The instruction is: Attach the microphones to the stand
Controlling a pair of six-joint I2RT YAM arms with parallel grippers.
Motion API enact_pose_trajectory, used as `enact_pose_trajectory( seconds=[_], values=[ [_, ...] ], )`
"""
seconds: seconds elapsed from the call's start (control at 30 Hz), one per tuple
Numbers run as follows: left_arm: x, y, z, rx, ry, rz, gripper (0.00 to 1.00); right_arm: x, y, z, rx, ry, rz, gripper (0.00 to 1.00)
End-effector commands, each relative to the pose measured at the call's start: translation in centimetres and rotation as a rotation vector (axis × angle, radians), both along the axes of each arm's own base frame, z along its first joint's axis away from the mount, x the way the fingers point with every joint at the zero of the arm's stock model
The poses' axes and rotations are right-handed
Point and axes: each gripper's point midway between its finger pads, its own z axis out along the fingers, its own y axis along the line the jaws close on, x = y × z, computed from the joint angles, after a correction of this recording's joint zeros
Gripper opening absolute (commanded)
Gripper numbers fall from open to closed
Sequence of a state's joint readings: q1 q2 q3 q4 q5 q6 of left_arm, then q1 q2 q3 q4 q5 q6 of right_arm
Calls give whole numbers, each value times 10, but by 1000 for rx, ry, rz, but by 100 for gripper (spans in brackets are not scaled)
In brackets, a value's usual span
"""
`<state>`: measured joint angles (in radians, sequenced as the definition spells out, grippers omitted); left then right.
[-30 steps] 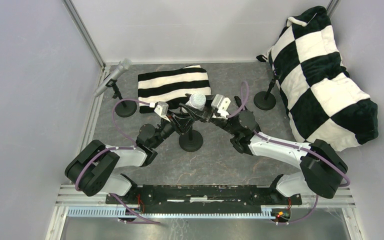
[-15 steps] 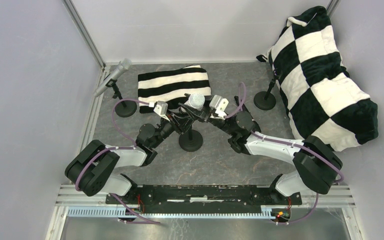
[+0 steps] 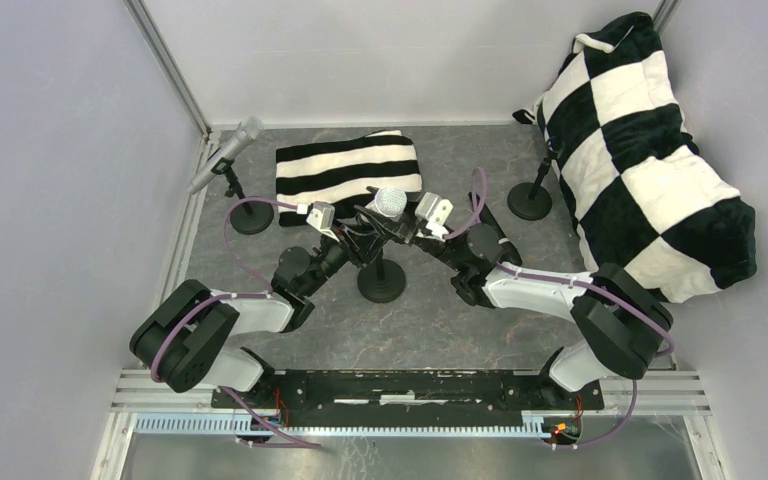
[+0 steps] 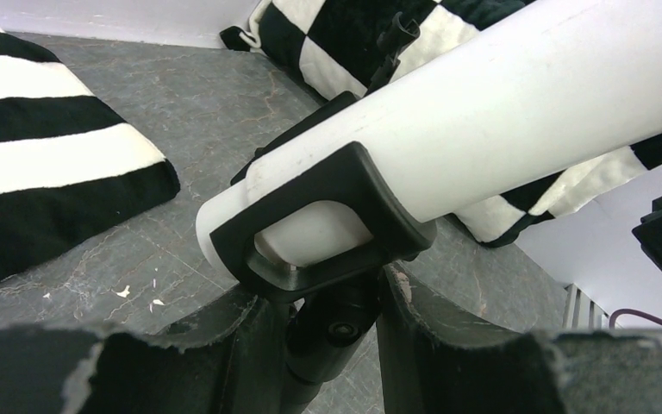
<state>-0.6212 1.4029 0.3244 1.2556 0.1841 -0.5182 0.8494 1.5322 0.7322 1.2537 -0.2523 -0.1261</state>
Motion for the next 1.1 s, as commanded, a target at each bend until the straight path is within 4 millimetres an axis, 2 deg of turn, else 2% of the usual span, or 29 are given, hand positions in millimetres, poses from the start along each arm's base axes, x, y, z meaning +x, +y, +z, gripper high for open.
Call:
enact_pose_trajectory(
  seconds=[0.0, 0.3, 0.47, 0.57, 0.83, 0.97, 1.07],
  values=[
    [-31, -28, 21, 6, -109, -191, 2, 6, -39, -264, -668, 501, -114, 0],
    [-31, -29, 22, 7, -110, -197, 2, 5, -45, -278, -690, 534, -117, 0],
    [-30, -28, 21, 9, -105, -190, 2, 5, -45, -271, -678, 529, -111, 0],
    [-27, -23, 18, 10, -95, -157, 2, 7, -43, -249, -637, 497, -113, 3],
    [-18, -13, 7, 18, -58, -75, 2, 0, -39, -160, -448, 374, -76, 55],
    [-15, -10, 4, 17, -47, -50, 2, -11, -37, -115, -332, 304, -28, 66],
    [-13, -8, 3, 15, -41, -35, 2, -22, -42, -85, -245, 254, -4, 70]
  ],
)
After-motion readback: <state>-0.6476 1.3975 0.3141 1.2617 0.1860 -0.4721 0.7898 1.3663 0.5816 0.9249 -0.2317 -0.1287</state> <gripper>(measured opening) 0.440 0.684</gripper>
